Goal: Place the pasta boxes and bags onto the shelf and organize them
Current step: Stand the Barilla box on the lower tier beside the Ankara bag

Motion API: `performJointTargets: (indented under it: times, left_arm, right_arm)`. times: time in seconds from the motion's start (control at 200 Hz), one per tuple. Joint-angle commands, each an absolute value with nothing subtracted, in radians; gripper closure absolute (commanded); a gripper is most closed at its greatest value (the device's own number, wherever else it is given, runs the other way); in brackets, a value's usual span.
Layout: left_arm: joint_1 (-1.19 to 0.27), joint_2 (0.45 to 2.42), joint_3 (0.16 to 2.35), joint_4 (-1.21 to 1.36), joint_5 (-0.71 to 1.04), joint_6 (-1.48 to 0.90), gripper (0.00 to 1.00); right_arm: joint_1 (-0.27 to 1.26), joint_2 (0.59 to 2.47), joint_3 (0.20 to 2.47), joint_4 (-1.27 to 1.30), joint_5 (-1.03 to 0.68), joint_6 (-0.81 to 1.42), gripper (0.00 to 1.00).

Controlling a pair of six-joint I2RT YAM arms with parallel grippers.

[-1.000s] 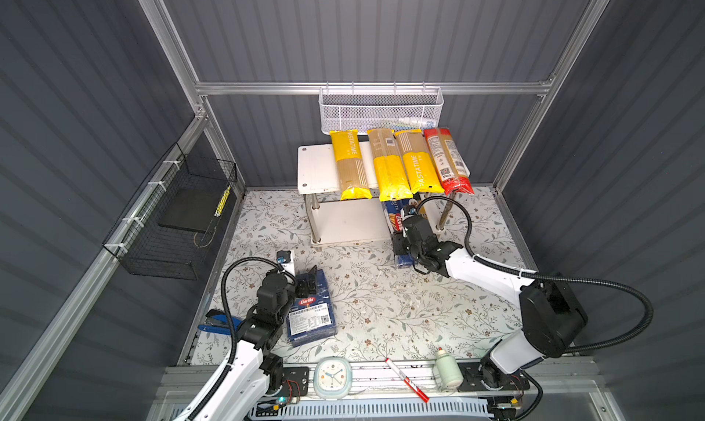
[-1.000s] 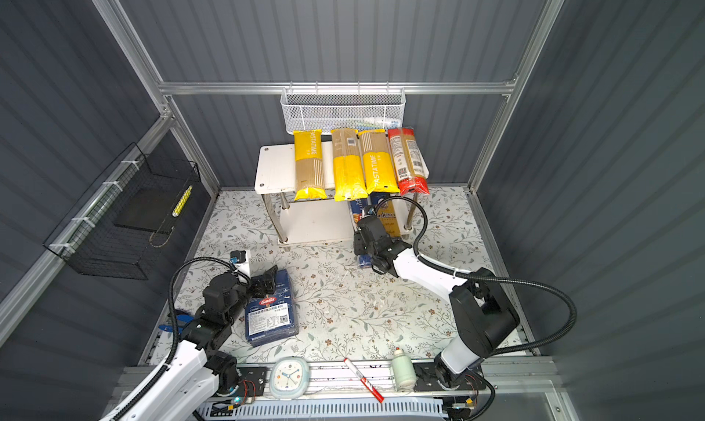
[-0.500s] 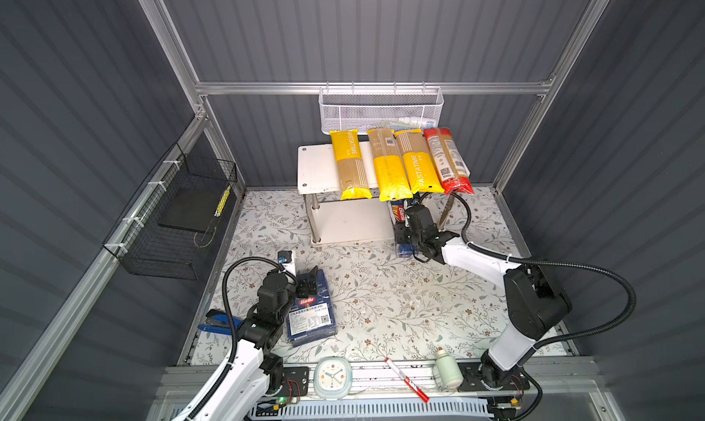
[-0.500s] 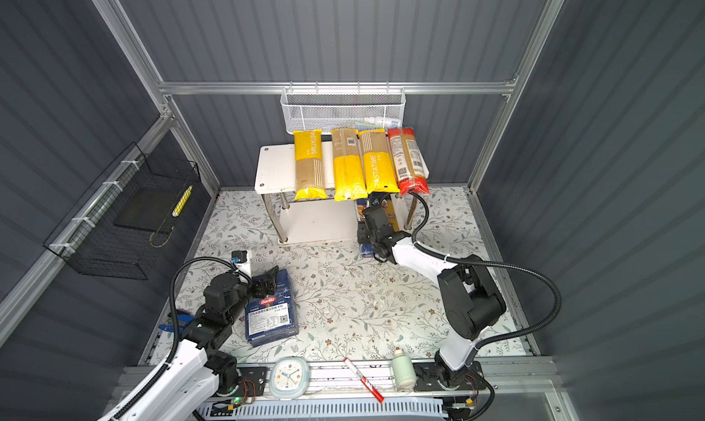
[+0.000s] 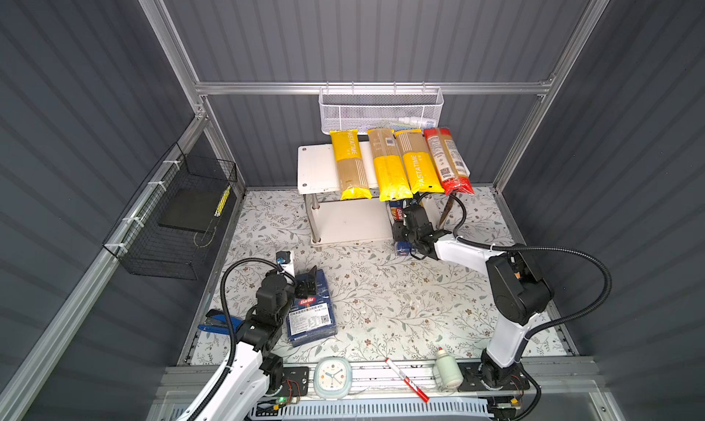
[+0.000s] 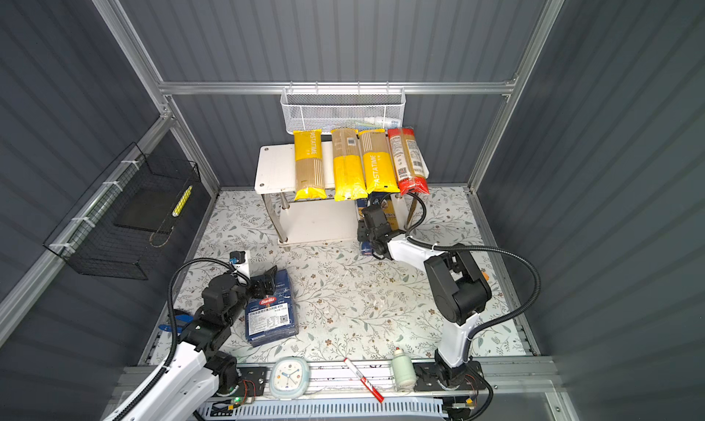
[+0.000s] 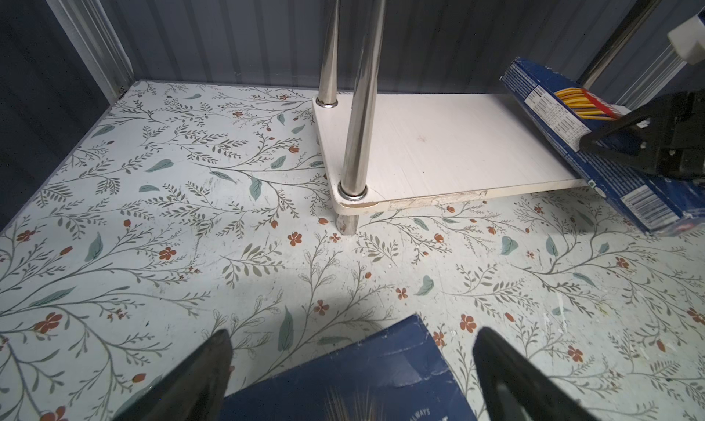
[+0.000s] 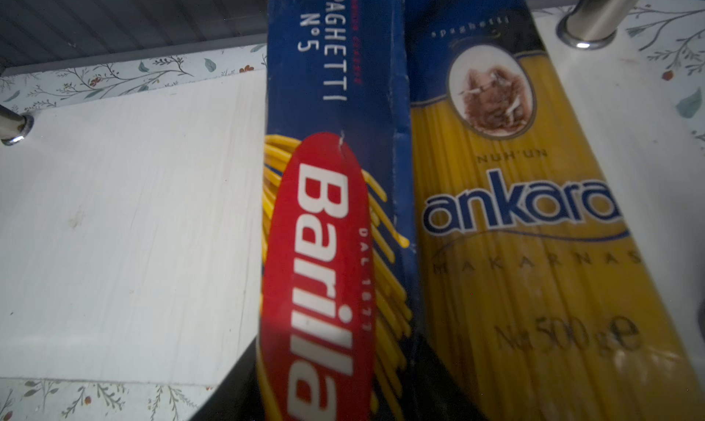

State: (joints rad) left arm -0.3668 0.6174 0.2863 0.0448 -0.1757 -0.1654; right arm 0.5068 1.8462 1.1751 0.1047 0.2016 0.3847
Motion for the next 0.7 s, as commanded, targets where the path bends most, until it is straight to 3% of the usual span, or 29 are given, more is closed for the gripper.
performJointTargets:
  times: [0.0, 0.155, 0.385, 0.69]
  left_arm:
    - [-0.367, 0.613, 0.282, 0.045, -0.182, -0.167, 0.01]
    - [-0.367, 0.614, 0.282, 0.045, -0.181, -0.167, 0.01]
    - [-0.367, 0.616, 0.284, 0.047, -0.183, -0.167, 0.01]
    - [-0.365, 0.629, 0.288, 0.052, -0.17, -0.161, 0.01]
  right_arm:
    - [0.497, 1.831, 1.243, 0.269, 0.224, 0.391, 0.49]
    - [0.488, 1.847, 1.242, 0.293, 0.239, 0.394, 0.49]
    - [0.482, 1.856, 1.238, 0.283, 0.241, 0.406, 0.39]
    - [0.483, 1.76, 1.156, 0.222, 0.193, 0.397, 0.34]
